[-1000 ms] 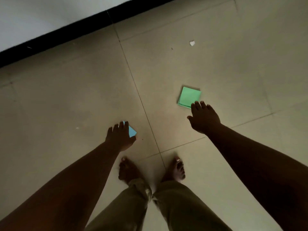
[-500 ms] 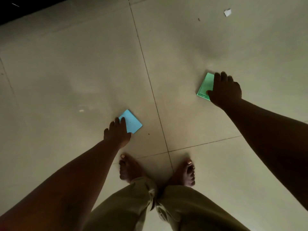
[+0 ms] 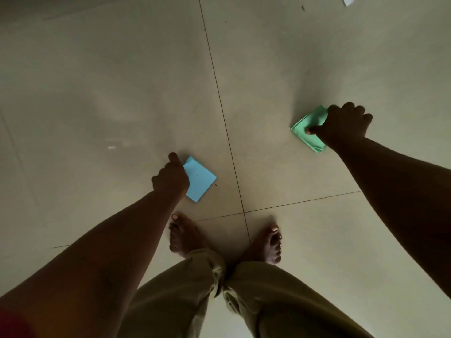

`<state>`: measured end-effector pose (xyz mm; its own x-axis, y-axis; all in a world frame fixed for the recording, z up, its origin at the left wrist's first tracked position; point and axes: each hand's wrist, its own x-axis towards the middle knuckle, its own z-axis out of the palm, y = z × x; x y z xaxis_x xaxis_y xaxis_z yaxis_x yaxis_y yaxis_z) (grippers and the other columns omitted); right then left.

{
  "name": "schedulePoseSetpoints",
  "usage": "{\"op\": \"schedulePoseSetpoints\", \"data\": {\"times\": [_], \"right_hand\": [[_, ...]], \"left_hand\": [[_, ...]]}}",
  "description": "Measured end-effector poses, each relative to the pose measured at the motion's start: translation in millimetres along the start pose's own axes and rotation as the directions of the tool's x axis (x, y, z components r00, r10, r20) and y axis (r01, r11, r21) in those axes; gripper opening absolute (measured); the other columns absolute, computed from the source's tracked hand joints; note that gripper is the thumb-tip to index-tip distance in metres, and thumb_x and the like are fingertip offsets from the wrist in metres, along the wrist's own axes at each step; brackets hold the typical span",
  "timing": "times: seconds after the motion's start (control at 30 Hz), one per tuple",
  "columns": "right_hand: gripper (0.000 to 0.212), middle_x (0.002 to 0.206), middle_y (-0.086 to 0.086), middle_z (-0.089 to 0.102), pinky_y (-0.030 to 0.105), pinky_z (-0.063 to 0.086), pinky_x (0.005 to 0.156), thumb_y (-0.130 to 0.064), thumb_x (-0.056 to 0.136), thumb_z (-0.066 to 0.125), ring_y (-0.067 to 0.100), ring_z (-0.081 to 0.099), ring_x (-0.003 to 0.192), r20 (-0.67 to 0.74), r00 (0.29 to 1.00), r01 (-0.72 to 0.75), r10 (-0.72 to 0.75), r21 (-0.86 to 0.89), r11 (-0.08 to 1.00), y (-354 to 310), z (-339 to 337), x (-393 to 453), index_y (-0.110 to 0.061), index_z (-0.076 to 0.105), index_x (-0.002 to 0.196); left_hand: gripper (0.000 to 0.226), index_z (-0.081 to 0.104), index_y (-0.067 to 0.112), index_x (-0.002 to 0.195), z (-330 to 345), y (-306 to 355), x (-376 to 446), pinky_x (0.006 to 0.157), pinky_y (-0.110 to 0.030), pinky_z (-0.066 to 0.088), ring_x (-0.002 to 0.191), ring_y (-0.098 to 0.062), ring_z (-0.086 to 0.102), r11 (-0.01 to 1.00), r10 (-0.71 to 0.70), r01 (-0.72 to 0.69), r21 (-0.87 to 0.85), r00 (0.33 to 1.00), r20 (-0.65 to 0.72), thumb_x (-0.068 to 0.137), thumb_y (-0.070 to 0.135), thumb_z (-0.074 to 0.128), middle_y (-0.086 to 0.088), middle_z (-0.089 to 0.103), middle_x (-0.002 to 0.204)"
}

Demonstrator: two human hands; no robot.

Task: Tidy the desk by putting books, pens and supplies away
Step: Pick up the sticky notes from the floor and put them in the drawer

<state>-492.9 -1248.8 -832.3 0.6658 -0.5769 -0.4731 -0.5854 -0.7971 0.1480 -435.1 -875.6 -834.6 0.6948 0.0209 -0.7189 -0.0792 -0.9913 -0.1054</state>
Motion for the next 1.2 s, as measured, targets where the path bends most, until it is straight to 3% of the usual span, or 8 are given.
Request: {"op": "schedulePoseSetpoints", "data": {"times": [0.17, 0.33, 0.67, 0.77, 0.83, 0.97, 1.07, 1.2], "right_hand": [[0.049, 0.103, 0.021, 0.058, 0.043, 0.043, 0.083, -0.044, 0.08, 0.067, 0.04, 0.055, 0.097, 0.021, 0.992, 0.118, -0.121, 0.124, 0.985, 0, 1, -20, -0.005, 0.059, 0.108], [0.015, 0.084, 0.007, 0.058, 0.03, 0.038, 0.065, -0.032, 0.08, 0.059, 0.032, 0.058, 0.087, 0.061, 0.982, 0.162, -0.178, 0.205, 0.965, -7, 8, -45, -0.017, 0.056, 0.082], [0.011, 0.074, 0.005, 0.052, 0.032, 0.035, 0.06, -0.025, 0.086, 0.052, 0.03, 0.052, 0.071, 0.08, 0.967, 0.209, -0.241, 0.288, 0.935, -19, -1, -88, -0.015, 0.047, 0.089], [0.019, 0.085, 0.01, 0.062, 0.032, 0.037, 0.064, -0.016, 0.089, 0.045, 0.033, 0.057, 0.075, 0.128, 0.958, 0.205, -0.255, 0.314, 0.927, -30, -18, -108, -0.022, 0.049, 0.106], [0.041, 0.105, 0.012, 0.065, 0.033, 0.041, 0.071, -0.01, 0.088, 0.04, 0.034, 0.06, 0.091, 0.193, 0.936, 0.236, -0.294, 0.273, 0.932, -37, -32, -123, -0.029, 0.049, 0.123], [0.046, 0.126, 0.006, 0.057, 0.037, 0.046, 0.092, -0.01, 0.091, 0.038, 0.028, 0.055, 0.114, 0.277, 0.873, 0.385, -0.401, 0.112, 0.916, -50, -65, -155, -0.022, 0.044, 0.135], [0.041, 0.117, 0.006, 0.058, 0.038, 0.048, 0.086, -0.013, 0.091, 0.036, 0.027, 0.057, 0.108, 0.245, 0.838, 0.503, -0.489, 0.003, 0.864, -64, -93, -180, -0.017, 0.044, 0.131], [0.039, 0.117, 0.005, 0.059, 0.038, 0.048, 0.083, -0.015, 0.09, 0.036, 0.026, 0.056, 0.107, 0.231, 0.781, 0.605, -0.581, -0.045, 0.795, -90, -138, -210, -0.015, 0.045, 0.128]], "left_hand": [[0.1, 0.024, 0.012, 0.139, 3, 10, -7, 0.093, -0.055, 0.043, 0.122, -0.036, 0.04, 0.997, -0.053, 0.059, -0.045, 0.99, 0.13, 0.067, 0.054, 0.079, -0.014, 0.037, 0.13], [0.105, 0.016, 0.007, 0.14, 19, 11, -3, 0.091, -0.048, 0.044, 0.11, -0.037, 0.054, 0.985, -0.122, 0.137, -0.109, 0.983, 0.14, 0.068, 0.045, 0.082, -0.018, 0.051, 0.122], [0.059, 0.05, 0.011, 0.118, -3, 4, -23, 0.091, -0.042, 0.042, 0.114, -0.035, 0.05, 0.986, 0.003, 0.025, -0.162, 0.985, 0.172, 0.079, 0.05, 0.07, -0.016, 0.053, 0.118], [0.024, 0.047, 0.013, 0.079, -16, 6, -40, 0.069, -0.033, 0.04, 0.093, -0.037, 0.058, 0.936, 0.149, -0.113, -0.335, 0.985, 0.085, 0.083, 0.024, 0.068, -0.01, 0.054, 0.084], [0.03, 0.035, 0.018, 0.068, -32, 7, -55, 0.063, -0.031, 0.034, 0.08, -0.035, 0.057, 0.903, 0.197, -0.169, -0.396, 0.98, 0.031, 0.083, 0.01, 0.061, -0.004, 0.046, 0.071], [0.018, 0.042, 0.015, 0.098, -70, 8, -94, 0.066, -0.032, 0.035, 0.081, -0.033, 0.057, 0.9, 0.327, -0.309, -0.309, 0.945, 0.01, 0.085, 0.008, 0.053, -0.009, 0.054, 0.085], [0.063, 0.026, 0.023, 0.142, -96, -2, -124, 0.077, -0.038, 0.049, 0.094, -0.03, 0.063, 0.893, 0.422, -0.402, -0.201, 0.904, 0.065, 0.088, 0.01, 0.055, -0.011, 0.057, 0.11], [0.051, 0.041, 0.019, 0.141, -134, -31, -161, 0.091, -0.039, 0.047, 0.109, -0.027, 0.054, 0.867, 0.492, -0.498, -0.003, 0.855, 0.164, 0.091, 0.02, 0.052, -0.009, 0.046, 0.123]]}}
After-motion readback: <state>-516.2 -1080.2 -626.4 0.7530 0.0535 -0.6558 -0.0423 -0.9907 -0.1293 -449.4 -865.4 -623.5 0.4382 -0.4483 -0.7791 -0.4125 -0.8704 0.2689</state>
